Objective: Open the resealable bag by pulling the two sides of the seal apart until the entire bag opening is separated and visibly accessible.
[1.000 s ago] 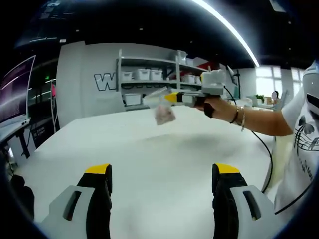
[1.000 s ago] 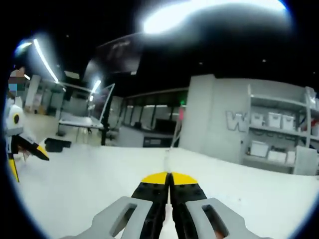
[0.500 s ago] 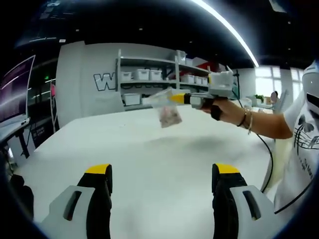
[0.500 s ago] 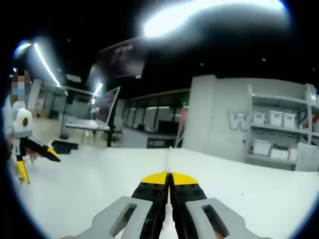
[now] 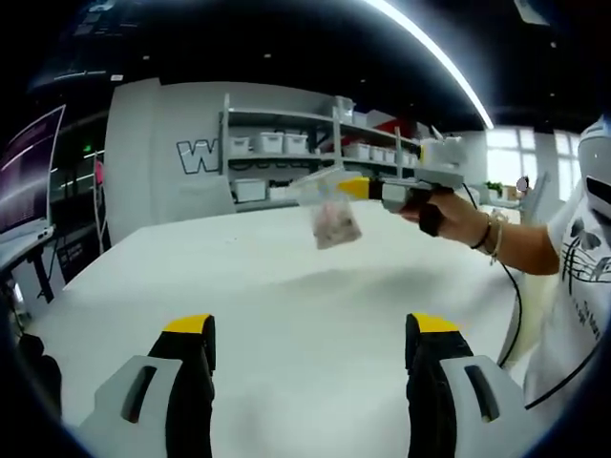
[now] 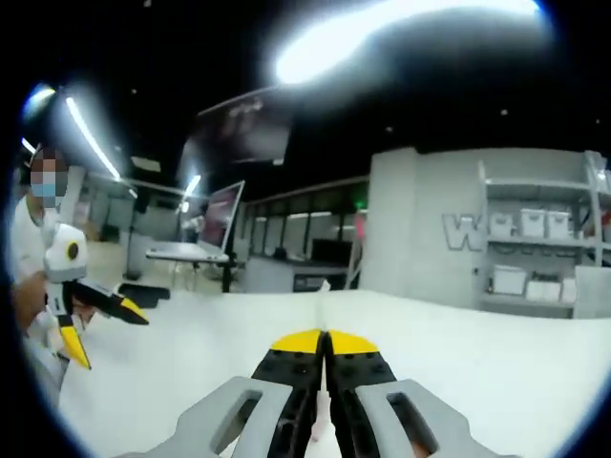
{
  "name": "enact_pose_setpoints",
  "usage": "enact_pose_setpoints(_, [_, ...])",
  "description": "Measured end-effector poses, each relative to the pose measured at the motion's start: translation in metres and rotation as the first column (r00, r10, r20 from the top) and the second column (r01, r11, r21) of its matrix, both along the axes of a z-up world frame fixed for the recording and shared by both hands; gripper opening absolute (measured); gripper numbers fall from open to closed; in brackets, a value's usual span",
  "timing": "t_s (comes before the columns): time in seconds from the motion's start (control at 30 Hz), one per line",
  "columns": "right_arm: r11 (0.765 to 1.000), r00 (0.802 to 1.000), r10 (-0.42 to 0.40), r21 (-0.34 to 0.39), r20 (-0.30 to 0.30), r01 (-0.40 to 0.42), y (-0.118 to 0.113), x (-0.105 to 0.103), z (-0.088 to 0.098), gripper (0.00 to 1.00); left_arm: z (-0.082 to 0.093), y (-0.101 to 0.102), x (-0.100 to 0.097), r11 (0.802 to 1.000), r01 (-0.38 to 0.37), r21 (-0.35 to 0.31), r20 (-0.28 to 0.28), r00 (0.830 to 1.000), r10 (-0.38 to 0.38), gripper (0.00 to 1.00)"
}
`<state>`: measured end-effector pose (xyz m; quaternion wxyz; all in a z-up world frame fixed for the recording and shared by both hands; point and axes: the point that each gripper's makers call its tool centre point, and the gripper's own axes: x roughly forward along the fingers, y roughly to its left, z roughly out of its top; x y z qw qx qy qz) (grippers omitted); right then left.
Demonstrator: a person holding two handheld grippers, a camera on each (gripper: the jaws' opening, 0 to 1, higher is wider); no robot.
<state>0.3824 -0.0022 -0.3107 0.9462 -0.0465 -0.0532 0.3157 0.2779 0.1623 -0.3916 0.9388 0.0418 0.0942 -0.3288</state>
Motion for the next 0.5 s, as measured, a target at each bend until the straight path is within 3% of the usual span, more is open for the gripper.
enact_pose_setpoints(0.5, [0.998, 0.999, 0.039, 0.048, 0.011, -0.040, 0.006, -0.038, 0.003, 0.00, -0.007, 0.001, 0.000, 1.000, 0.004, -0.008, -0.013, 1.000, -0.004, 0.80])
